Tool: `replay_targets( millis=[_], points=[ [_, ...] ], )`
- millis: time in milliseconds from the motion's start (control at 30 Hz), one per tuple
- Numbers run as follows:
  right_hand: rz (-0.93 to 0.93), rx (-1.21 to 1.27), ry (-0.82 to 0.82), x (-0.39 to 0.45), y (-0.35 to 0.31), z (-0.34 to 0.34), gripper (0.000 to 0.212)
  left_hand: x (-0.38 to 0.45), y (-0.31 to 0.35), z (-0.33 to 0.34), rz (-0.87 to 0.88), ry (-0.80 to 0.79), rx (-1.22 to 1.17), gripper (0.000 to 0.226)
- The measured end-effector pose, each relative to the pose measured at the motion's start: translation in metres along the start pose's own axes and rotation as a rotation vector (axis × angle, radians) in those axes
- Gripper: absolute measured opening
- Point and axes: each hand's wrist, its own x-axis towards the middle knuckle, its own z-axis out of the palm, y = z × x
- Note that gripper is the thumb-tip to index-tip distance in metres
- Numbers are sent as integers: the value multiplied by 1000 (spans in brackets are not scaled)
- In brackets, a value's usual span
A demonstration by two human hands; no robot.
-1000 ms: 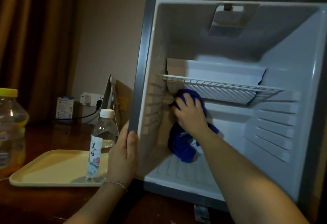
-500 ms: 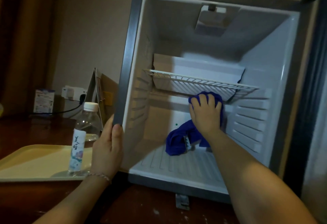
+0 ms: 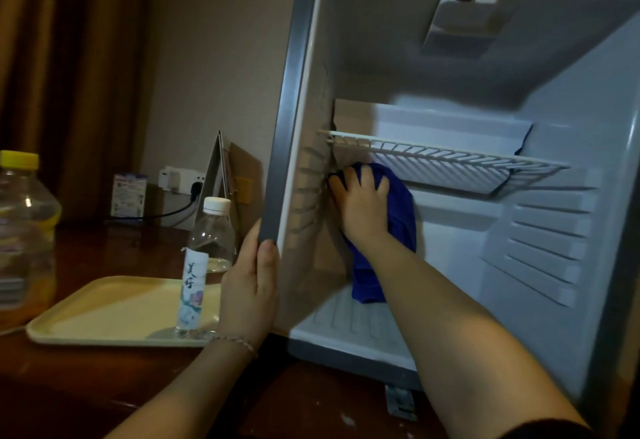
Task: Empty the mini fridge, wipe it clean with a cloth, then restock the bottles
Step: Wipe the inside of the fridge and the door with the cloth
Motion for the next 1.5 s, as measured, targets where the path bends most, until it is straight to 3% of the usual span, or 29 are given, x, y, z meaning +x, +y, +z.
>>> replay_targets(
  millis=[200, 367, 600, 767, 900, 1133, 1267, 1400, 1500],
  points=[
    [-147, -147, 6, -11, 38, -1, 41, -1, 3, 1, 3, -8, 4, 37],
    [-17, -204, 61, -42, 98, -11, 22, -1, 1, 0, -11, -31, 20, 37],
    [221, -160, 139, -70, 146, -16, 26, 0, -4, 0, -2, -31, -7, 43],
    [255, -206, 175, -64, 140, -13, 25, 0, -6, 2, -15, -25, -14, 47],
    [131, -217, 208, -53, 123, -9, 24, 1, -6, 2, -16, -27, -30, 48],
    [-6, -141, 115, -16, 38, 2, 26, 0, -4, 3, -6, -29, -31, 47],
    [31, 23, 101, 0, 0, 10, 31, 2, -8, 2, -1, -23, -31, 47],
    [-102, -123, 44, -6, 26, 4, 37, 1, -9, 3, -1, -34, -36, 47],
    [-81, -216, 69, -23, 68, -6, 27, 2, -8, 2, 12, -47, -27, 46]
  ],
)
